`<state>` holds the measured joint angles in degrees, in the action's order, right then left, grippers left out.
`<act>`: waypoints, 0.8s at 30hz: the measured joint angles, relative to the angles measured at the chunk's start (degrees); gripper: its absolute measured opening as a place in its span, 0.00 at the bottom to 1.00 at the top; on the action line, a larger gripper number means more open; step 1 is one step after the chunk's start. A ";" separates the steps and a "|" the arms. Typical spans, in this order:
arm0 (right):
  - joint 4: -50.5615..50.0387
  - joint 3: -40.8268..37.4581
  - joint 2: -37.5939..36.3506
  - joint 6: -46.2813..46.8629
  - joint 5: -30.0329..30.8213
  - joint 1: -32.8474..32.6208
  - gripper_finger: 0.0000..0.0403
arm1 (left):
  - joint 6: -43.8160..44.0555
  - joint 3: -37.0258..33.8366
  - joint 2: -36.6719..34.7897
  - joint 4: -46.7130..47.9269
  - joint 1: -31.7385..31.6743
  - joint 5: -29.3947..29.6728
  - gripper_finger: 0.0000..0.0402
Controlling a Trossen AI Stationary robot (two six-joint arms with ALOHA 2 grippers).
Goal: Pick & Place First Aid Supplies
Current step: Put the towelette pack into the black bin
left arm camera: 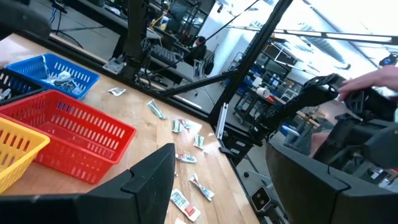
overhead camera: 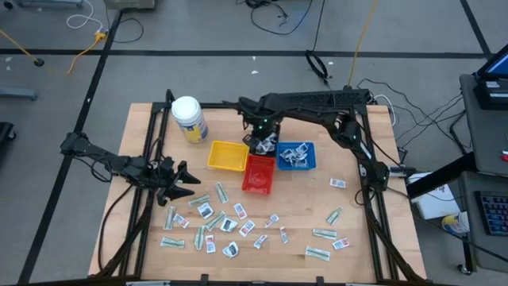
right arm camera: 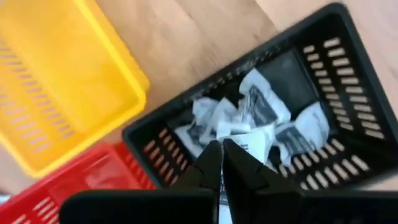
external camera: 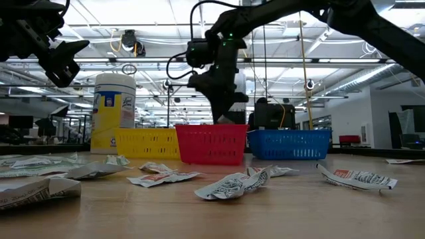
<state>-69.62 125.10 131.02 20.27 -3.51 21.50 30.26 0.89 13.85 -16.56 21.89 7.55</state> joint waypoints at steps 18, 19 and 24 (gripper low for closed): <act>6.45 -7.81 -0.07 -1.08 -1.80 -0.11 0.28 | 0.02 0.00 0.01 0.01 -0.02 0.00 0.64; 6.42 -7.81 -0.07 -1.35 -2.16 -0.07 0.32 | 0.02 0.00 0.02 0.02 0.00 0.00 0.64; 6.40 -7.65 -0.07 -3.14 -2.25 0.39 0.53 | 0.02 0.00 0.01 0.02 -0.02 0.00 0.64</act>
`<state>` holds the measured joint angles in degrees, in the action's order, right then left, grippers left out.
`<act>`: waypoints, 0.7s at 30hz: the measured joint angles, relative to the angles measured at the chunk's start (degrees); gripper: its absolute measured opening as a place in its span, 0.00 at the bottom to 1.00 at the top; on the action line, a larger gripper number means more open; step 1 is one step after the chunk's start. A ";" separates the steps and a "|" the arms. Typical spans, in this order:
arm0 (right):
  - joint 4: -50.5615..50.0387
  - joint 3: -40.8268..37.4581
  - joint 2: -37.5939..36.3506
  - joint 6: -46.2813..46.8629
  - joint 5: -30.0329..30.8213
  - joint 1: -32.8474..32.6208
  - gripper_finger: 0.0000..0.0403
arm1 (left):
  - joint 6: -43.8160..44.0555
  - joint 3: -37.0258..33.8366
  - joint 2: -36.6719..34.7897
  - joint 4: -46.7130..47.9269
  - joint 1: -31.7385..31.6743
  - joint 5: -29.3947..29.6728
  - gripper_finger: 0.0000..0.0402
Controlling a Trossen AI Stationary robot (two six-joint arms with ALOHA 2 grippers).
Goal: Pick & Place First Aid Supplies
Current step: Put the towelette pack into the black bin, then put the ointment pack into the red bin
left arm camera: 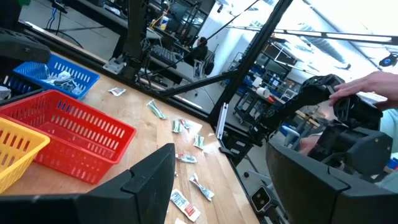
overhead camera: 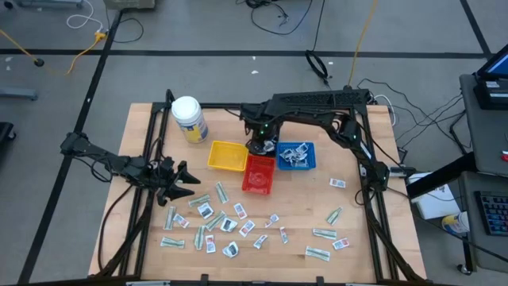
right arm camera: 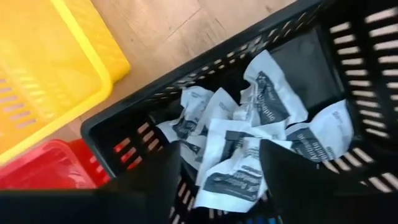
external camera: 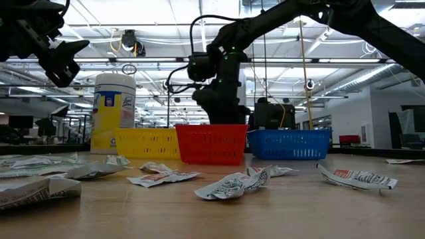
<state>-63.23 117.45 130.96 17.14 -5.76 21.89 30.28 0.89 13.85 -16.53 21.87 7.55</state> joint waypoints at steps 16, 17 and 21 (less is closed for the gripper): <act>-10.63 0.26 -10.59 -14.92 -4.57 -1.07 0.64 | 0.00 0.00 0.00 -0.02 0.00 0.00 0.64; -10.79 0.26 -11.06 -15.49 -4.61 -1.58 0.64 | 0.00 0.00 0.01 0.00 0.00 0.00 0.64; -11.05 0.26 -11.92 -16.97 -4.82 -3.39 0.65 | 0.00 0.00 0.00 -0.01 0.01 0.00 0.64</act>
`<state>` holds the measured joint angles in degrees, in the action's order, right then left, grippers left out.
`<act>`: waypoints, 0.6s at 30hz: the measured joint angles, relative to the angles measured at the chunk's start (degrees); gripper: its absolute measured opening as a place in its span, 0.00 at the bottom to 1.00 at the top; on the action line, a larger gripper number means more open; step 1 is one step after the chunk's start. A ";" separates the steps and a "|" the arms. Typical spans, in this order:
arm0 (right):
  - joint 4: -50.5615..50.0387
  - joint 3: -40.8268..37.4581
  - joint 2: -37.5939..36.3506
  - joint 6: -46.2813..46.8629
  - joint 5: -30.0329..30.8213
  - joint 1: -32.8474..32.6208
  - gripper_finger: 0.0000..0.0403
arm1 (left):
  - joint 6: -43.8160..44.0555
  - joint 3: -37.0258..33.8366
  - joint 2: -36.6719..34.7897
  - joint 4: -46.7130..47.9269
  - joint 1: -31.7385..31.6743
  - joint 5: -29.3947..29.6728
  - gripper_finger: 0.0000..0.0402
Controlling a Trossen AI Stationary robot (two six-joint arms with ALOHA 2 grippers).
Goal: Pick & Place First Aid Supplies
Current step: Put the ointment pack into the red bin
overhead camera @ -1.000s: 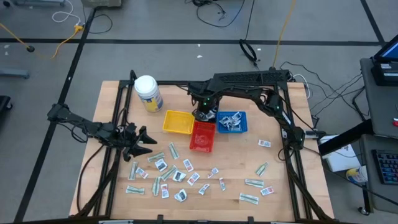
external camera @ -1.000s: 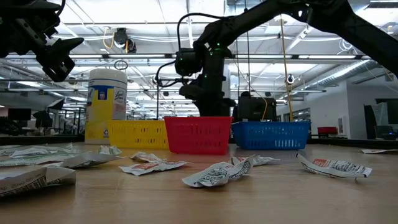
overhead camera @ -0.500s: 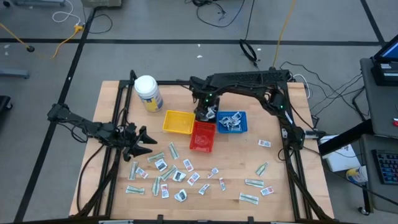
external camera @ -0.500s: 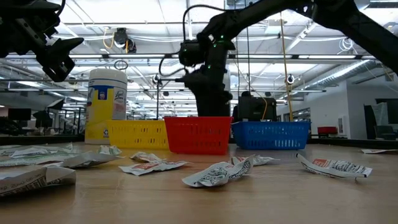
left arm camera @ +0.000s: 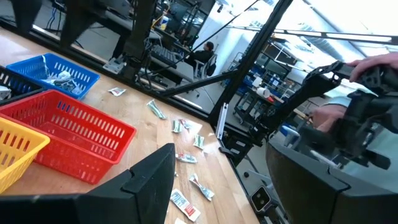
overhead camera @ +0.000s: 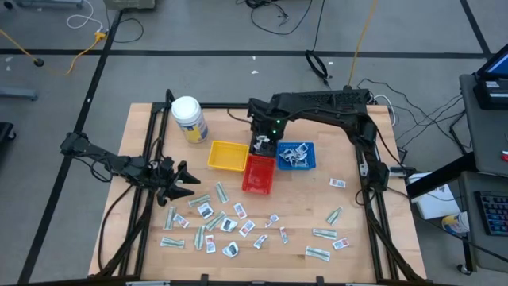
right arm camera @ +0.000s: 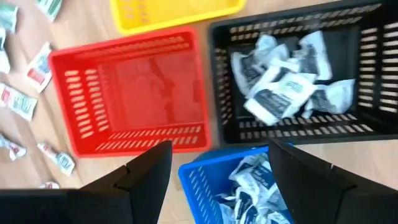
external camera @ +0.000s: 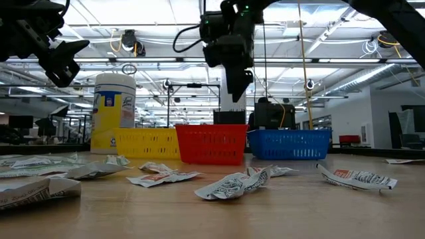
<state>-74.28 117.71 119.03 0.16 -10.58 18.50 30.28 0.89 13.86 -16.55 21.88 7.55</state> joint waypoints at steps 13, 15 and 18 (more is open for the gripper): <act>4.89 -23.79 -13.29 0.25 0.07 -5.56 0.63 | 0.00 0.00 0.00 0.00 0.01 0.00 0.64; 6.48 -31.49 -18.67 1.82 0.15 -6.62 0.63 | -0.02 0.00 -0.01 0.01 -0.01 0.00 0.64; 6.36 -40.92 -25.87 4.15 0.12 -8.15 0.63 | 0.00 0.00 -0.01 -0.01 0.00 0.00 0.64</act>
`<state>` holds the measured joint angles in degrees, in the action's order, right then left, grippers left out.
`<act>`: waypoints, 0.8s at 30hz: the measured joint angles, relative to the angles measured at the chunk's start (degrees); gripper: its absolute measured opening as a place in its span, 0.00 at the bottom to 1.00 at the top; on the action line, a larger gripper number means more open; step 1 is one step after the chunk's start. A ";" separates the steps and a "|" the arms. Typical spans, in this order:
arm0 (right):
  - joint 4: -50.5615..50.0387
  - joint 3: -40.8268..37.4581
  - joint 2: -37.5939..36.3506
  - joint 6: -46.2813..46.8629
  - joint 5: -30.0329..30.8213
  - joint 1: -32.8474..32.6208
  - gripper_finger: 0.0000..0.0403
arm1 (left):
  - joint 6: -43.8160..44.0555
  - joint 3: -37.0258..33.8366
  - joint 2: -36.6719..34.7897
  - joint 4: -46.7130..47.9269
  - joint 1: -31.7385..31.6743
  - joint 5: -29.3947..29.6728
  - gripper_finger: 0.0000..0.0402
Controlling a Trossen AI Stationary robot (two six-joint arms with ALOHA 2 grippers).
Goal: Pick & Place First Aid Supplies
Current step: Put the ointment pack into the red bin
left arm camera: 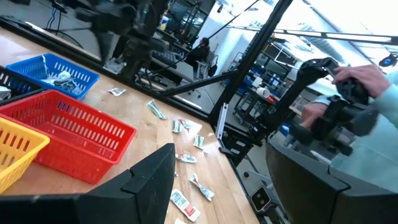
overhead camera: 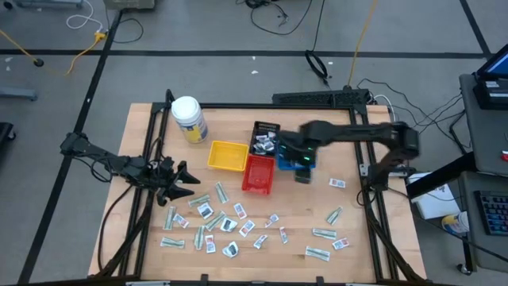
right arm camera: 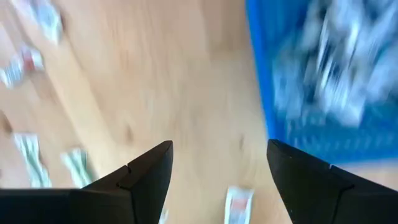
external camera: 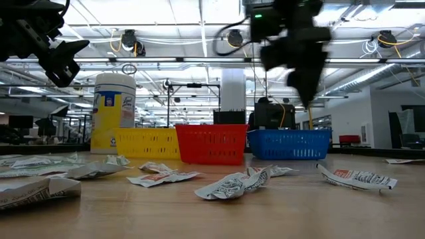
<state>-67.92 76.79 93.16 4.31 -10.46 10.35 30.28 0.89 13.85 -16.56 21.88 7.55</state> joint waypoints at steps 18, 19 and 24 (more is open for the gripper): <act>-5.82 -28.21 -20.71 3.26 4.77 -0.92 0.63 | 0.00 0.00 0.01 0.01 0.00 0.00 0.64; -5.09 -29.15 -20.45 3.17 4.74 -0.92 0.63 | -0.01 0.00 0.00 0.02 -0.01 0.00 0.64; -0.70 -33.27 -18.68 3.18 4.66 -0.92 0.63 | 0.00 0.00 0.00 0.02 0.01 0.00 0.64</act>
<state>-68.62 43.52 74.48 7.49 -5.80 9.43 30.28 0.89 13.85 -16.53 21.89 7.55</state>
